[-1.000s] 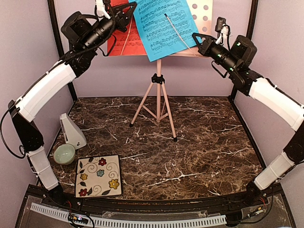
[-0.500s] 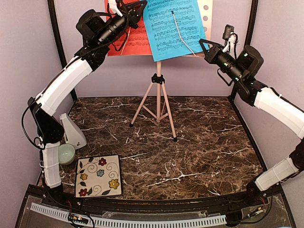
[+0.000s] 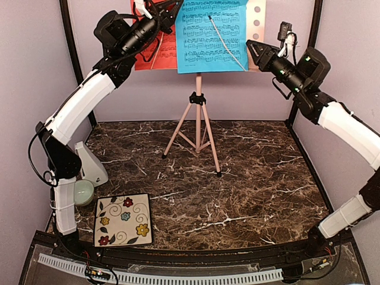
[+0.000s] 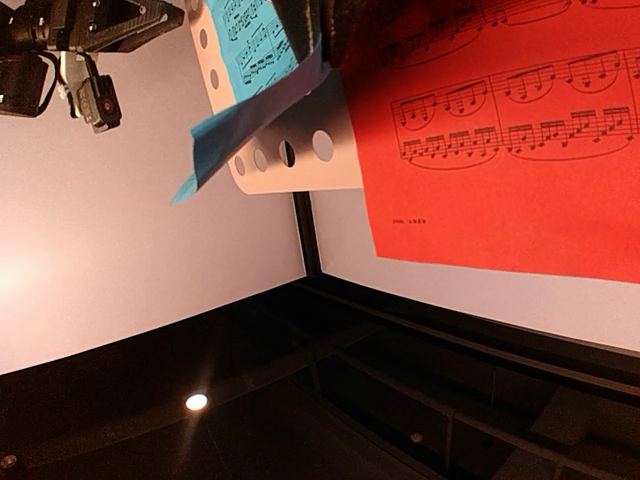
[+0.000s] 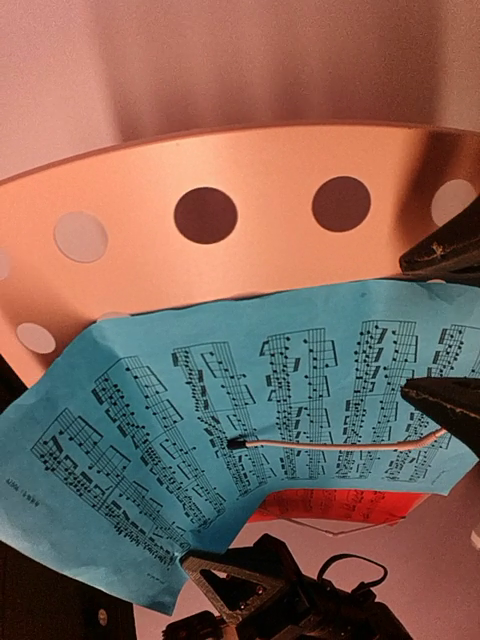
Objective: Set up the instrument practice props
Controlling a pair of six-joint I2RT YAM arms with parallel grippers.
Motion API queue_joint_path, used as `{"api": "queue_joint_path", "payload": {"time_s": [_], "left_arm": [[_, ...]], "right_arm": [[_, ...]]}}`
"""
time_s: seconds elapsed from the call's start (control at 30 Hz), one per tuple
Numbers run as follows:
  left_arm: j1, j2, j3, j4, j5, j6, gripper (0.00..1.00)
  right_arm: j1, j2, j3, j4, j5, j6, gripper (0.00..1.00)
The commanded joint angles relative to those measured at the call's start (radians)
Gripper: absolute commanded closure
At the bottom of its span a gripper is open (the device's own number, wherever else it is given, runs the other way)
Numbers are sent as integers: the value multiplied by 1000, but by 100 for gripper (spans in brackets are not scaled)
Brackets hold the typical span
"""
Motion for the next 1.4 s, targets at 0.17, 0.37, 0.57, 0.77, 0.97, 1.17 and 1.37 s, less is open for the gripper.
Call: {"api": "queue_joint_path", "payload": {"time_s": [0.17, 0.37, 0.57, 0.77, 0.97, 1.17, 1.37], "left_arm": [[3, -9, 29, 24, 26, -12, 100], [3, -9, 27, 25, 28, -14, 100], [3, -9, 23, 23, 33, -18, 100], [3, -31, 4, 3, 27, -16, 73], [2, -196, -214, 44, -27, 4, 35], [2, -392, -465, 79, -99, 24, 29], [1, -493, -581, 4, -120, 10, 29]], "right_arm": [[-13, 86, 193, -27, -29, -59, 63], [-13, 125, 303, -54, 3, -176, 60], [-13, 171, 403, -67, 24, -285, 60], [-13, 117, 278, -74, 11, -209, 60], [-13, 8, 112, -85, 11, -128, 60], [-13, -39, 54, -123, 7, -95, 61], [-13, -23, 50, -152, 3, -72, 62]]}}
